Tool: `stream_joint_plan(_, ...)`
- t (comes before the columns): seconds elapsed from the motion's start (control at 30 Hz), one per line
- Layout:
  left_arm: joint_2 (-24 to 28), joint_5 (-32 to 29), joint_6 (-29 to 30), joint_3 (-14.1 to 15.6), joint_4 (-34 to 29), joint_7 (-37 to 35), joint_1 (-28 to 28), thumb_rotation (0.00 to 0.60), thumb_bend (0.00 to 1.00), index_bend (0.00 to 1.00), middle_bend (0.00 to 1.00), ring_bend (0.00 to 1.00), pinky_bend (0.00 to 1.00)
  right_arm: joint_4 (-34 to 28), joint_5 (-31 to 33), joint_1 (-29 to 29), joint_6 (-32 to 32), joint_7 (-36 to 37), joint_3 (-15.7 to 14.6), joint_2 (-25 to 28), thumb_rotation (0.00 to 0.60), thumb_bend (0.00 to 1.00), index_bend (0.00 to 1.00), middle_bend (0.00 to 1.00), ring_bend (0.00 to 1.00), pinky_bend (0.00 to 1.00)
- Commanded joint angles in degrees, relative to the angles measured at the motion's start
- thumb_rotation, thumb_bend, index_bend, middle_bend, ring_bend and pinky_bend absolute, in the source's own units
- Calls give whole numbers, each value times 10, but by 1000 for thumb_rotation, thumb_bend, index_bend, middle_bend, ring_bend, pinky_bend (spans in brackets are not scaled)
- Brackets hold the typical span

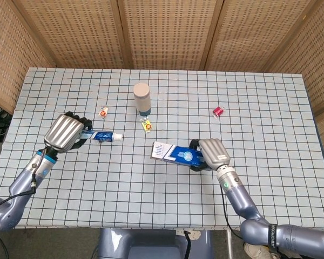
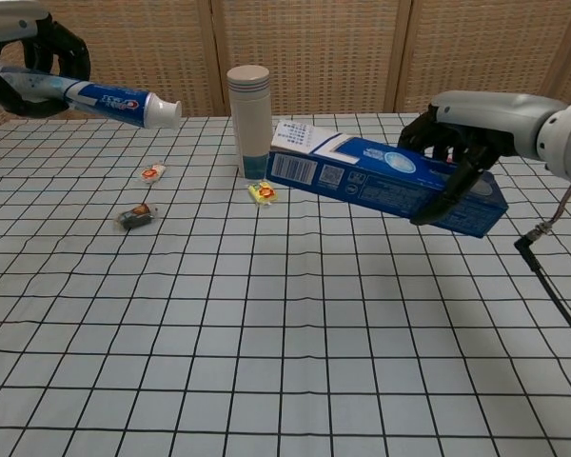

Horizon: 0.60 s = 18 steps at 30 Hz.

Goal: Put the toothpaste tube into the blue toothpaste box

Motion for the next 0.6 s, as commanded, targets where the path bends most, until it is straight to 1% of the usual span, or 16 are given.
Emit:
stream_joint_plan(0.03, 25, -38, -26, -17, -35, 47, -28, 600, 555, 870, 543, 526, 410, -4, 14, 11, 0, -3, 4, 2, 600, 315, 717, 545, 603, 714)
stream_joint_plan(0.23, 43, -88, -50, -33, -63, 82, -61, 600, 554, 870, 543, 526, 410, -3, 42, 34, -2, -4, 10, 2, 600, 315, 717, 544, 603, 714)
stream_joint_plan(0.33, 39, -107, -53, -43, -71, 93, -81, 600, 554, 869, 543, 526, 410, 0, 67, 54, -3, -10, 18, 1, 600, 315, 717, 545, 603, 714)
stream_joint_plan(0.47, 35, -127, -55, -43, -76, 102, -96, 600, 555, 870, 543, 526, 410, -8, 90, 69, 2, -17, 22, 6, 600, 315, 716, 545, 603, 714)
stream_joint_plan(0.6, 32, -143, -60, -38, -79, 114, -109, 600, 555, 870, 543, 526, 410, -16, 109, 79, 6, -15, 24, 15, 600, 316, 717, 545, 603, 714)
